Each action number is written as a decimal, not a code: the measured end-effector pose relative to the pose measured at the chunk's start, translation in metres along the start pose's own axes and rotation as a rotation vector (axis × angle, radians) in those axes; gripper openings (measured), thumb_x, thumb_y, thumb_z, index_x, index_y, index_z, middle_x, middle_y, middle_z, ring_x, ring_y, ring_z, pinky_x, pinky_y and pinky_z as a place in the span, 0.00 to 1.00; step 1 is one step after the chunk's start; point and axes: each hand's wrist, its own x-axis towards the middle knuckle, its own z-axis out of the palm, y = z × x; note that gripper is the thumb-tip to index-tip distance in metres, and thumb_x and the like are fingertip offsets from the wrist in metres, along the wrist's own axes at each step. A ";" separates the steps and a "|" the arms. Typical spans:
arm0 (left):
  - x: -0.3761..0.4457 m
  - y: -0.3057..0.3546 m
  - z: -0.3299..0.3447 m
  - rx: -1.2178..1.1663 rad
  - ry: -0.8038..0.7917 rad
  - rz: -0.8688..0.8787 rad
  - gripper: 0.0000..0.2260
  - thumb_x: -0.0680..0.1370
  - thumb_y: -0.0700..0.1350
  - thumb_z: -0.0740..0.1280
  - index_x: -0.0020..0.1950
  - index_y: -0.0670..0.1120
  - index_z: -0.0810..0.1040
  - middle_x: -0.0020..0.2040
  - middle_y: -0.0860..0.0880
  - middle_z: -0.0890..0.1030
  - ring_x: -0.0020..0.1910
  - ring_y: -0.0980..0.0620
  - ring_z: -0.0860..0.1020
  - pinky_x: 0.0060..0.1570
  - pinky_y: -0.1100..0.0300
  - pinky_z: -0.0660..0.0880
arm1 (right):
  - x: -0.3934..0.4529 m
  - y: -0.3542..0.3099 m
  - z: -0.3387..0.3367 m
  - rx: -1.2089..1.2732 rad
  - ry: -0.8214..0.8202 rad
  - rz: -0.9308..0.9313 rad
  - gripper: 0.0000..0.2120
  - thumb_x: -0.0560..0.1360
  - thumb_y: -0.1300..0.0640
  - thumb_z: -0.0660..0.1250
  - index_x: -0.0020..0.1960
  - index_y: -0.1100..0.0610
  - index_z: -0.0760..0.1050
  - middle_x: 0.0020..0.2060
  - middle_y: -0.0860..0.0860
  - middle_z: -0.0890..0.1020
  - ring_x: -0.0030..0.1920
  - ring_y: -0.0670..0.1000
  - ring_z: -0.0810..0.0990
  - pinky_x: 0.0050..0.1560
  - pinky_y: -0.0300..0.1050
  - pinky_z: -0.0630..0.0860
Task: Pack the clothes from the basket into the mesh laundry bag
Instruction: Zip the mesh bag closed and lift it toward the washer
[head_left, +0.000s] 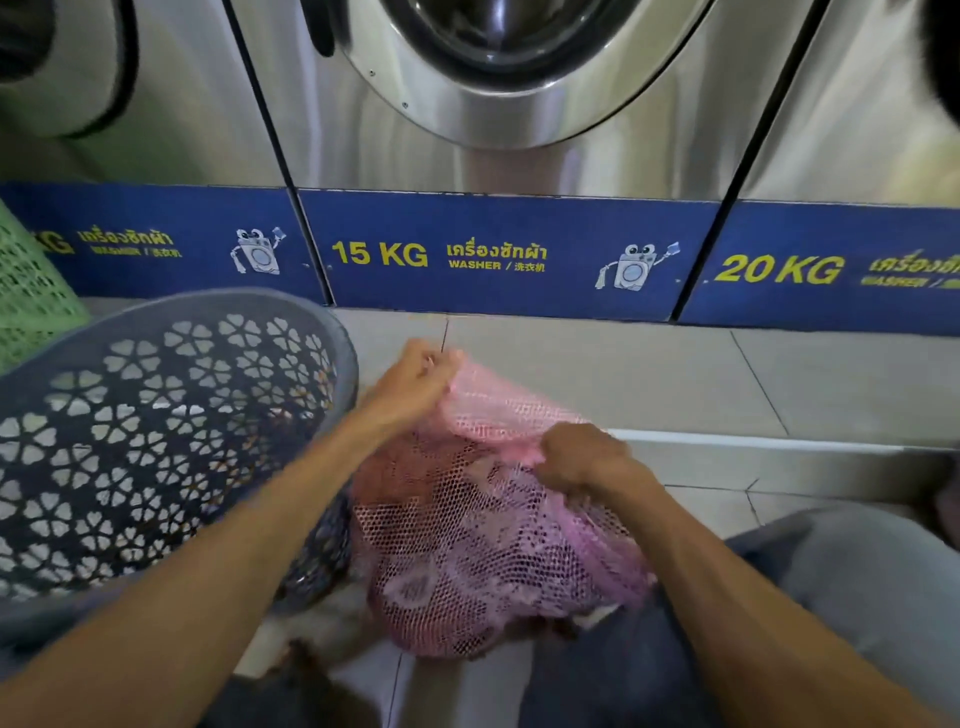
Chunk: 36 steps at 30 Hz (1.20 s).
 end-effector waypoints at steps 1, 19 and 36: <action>-0.016 -0.007 0.011 0.025 -0.157 0.028 0.26 0.75 0.69 0.63 0.65 0.54 0.69 0.57 0.53 0.78 0.52 0.52 0.77 0.50 0.58 0.73 | 0.003 -0.001 0.003 0.048 0.062 -0.004 0.09 0.79 0.53 0.64 0.51 0.57 0.80 0.48 0.54 0.87 0.46 0.55 0.86 0.51 0.49 0.81; -0.058 -0.153 0.078 -0.142 -0.068 -0.489 0.70 0.55 0.62 0.82 0.81 0.52 0.36 0.83 0.46 0.51 0.81 0.42 0.52 0.76 0.46 0.62 | 0.026 0.046 0.087 0.066 -0.257 0.131 0.74 0.53 0.28 0.79 0.78 0.36 0.27 0.80 0.63 0.30 0.80 0.74 0.48 0.73 0.75 0.60; -0.044 -0.141 0.107 -0.321 -0.116 -0.735 0.42 0.68 0.42 0.79 0.78 0.40 0.61 0.73 0.44 0.70 0.74 0.41 0.68 0.70 0.49 0.67 | 0.067 0.047 0.107 0.048 -0.249 0.070 0.42 0.65 0.34 0.72 0.74 0.41 0.61 0.68 0.58 0.74 0.68 0.63 0.75 0.66 0.61 0.74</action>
